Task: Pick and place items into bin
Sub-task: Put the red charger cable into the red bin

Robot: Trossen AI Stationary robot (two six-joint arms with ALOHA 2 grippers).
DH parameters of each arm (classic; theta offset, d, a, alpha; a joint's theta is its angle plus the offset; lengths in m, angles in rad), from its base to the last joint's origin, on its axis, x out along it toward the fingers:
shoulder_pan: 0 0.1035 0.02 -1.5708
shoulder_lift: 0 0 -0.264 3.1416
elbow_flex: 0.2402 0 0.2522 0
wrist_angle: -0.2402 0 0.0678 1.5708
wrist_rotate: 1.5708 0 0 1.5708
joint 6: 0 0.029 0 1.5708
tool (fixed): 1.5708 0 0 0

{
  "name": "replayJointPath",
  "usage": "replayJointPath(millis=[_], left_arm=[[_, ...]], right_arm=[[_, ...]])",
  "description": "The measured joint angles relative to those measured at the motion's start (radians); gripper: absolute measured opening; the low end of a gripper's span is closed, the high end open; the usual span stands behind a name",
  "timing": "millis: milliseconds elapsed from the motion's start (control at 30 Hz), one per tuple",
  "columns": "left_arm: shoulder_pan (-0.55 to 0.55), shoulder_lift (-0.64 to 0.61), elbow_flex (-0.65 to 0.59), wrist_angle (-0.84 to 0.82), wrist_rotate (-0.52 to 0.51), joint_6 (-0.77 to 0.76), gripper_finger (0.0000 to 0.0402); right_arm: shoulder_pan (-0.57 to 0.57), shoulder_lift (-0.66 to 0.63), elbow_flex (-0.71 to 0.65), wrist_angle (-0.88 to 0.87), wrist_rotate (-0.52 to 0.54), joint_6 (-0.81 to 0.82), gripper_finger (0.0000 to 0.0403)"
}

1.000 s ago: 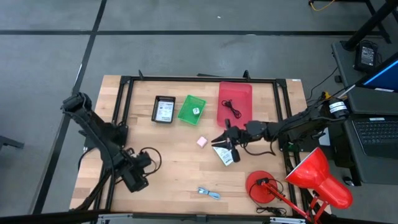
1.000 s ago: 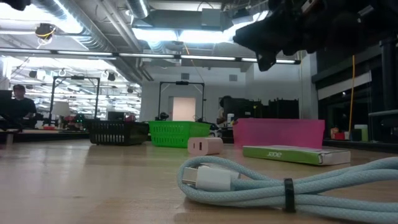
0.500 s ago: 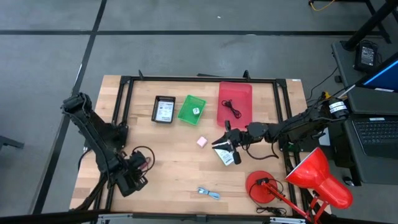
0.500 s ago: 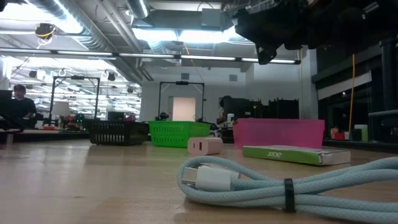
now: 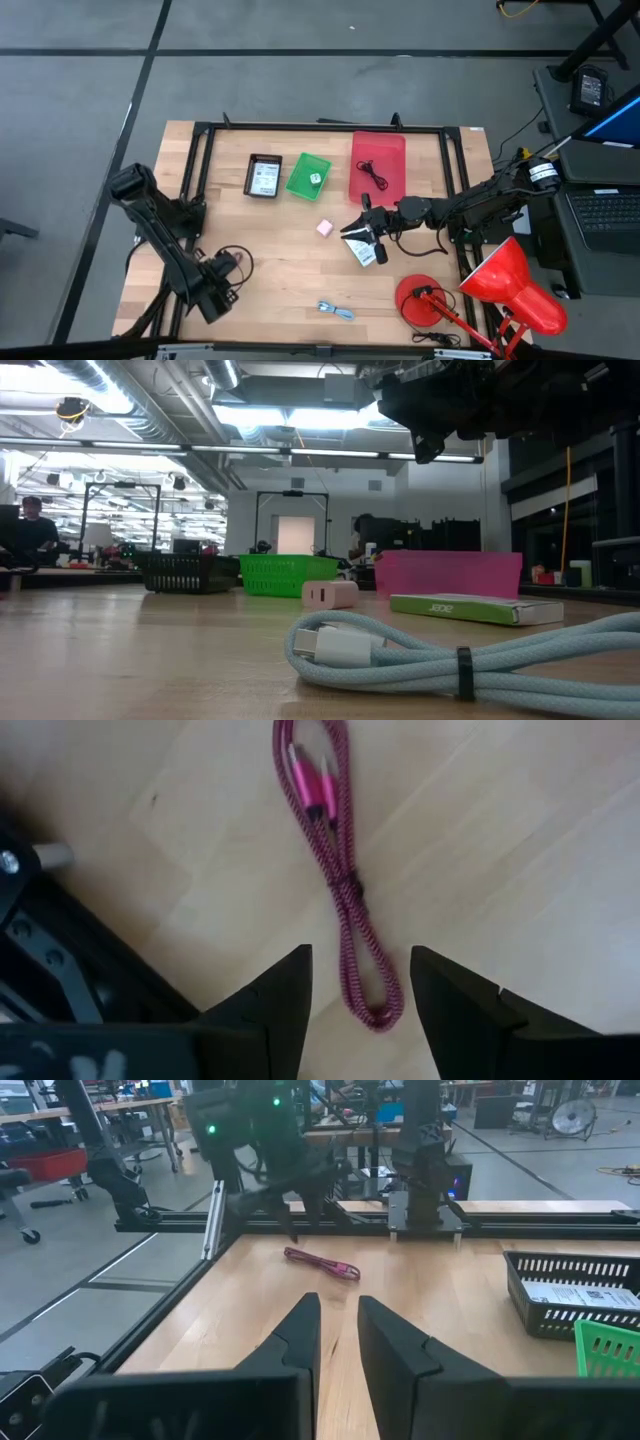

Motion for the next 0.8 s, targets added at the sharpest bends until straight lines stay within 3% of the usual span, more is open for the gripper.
replayJointPath(millis=[800], left_arm=[[-0.005, 0.114, -0.02, 0.053, -0.011, -0.018, 0.0155]], right_arm=[[0.0, 0.0, 0.0, 0.014, 0.0, 0.003, 0.0052]])
